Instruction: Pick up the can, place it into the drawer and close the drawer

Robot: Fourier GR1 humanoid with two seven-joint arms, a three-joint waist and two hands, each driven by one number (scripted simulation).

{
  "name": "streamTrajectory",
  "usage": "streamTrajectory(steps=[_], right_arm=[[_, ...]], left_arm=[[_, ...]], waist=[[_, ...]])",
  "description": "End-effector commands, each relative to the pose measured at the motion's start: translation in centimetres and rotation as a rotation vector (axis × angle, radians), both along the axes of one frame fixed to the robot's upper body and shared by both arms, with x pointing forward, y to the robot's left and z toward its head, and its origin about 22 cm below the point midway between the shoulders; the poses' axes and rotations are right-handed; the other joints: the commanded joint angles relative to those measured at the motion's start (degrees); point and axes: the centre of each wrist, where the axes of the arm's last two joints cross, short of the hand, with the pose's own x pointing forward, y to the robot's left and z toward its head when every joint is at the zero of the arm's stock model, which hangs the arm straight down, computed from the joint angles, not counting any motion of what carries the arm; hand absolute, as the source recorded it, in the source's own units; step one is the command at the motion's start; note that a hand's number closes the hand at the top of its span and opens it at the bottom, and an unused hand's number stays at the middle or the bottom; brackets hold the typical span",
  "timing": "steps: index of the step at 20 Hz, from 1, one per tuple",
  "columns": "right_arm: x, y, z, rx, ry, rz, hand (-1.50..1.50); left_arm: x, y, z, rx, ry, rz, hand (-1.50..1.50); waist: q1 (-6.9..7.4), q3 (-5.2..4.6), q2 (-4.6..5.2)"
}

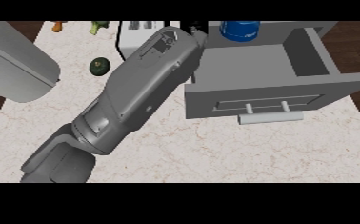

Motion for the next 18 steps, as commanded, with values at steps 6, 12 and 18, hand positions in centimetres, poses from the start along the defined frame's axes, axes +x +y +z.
streamTrajectory(steps=[6,12,18], right_arm=[[0.2,0.9,0.9,-0.018,0.003,0.018,-1.50],[0.1,1.0,0.9,-0.002,-0.011,0.010,-1.50],[1.5,0.0,0.6,-0.004,-0.012,0.029,-1.50]], left_arm=[[0.0,-1.2,0.1,0.085,0.006,0.037,1.50],[0.4,-0.3,-2.1,0.095,0.040,0.095,-1.50],[-0.1,-0.9,-2.1,0.098,0.037,0.131,-1.50]], waist=[[-1.32,0.04,0.24],[-1.27,0.03,0.30],[-1.77,0.07,0.47]])
